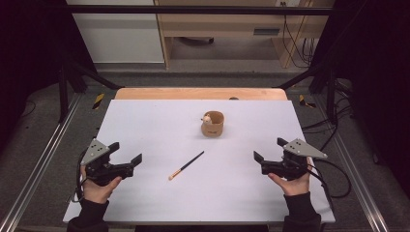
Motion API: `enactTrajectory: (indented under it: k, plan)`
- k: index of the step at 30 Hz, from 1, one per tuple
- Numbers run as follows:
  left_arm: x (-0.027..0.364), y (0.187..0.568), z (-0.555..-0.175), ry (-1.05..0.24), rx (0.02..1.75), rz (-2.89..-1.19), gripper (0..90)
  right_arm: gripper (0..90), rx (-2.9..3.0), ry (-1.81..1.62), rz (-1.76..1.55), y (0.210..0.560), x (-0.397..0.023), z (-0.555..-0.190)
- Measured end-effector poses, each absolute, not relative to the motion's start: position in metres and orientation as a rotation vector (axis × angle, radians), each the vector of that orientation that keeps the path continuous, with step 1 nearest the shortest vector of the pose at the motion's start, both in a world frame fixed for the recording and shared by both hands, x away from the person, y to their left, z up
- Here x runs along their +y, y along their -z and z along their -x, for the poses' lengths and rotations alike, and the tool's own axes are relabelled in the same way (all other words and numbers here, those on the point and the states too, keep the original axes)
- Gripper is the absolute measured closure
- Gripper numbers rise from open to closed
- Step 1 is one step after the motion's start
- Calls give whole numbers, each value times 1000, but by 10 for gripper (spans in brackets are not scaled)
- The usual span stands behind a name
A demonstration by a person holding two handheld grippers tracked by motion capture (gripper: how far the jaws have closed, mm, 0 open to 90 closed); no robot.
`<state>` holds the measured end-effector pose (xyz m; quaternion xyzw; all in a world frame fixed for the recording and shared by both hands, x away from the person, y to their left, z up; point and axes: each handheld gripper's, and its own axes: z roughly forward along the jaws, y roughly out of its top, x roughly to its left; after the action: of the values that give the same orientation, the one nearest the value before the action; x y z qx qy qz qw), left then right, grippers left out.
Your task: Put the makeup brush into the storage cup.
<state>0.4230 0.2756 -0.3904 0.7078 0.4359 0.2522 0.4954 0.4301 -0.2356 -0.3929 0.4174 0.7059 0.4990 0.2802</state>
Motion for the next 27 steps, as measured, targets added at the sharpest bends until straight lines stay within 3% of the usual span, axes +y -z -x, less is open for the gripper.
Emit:
enactTrajectory:
  k: [27]
  plan:
    - [258,391,-427,-596,1027,-1774,60,56,1898,-1333,-1142,394,-238,-430]
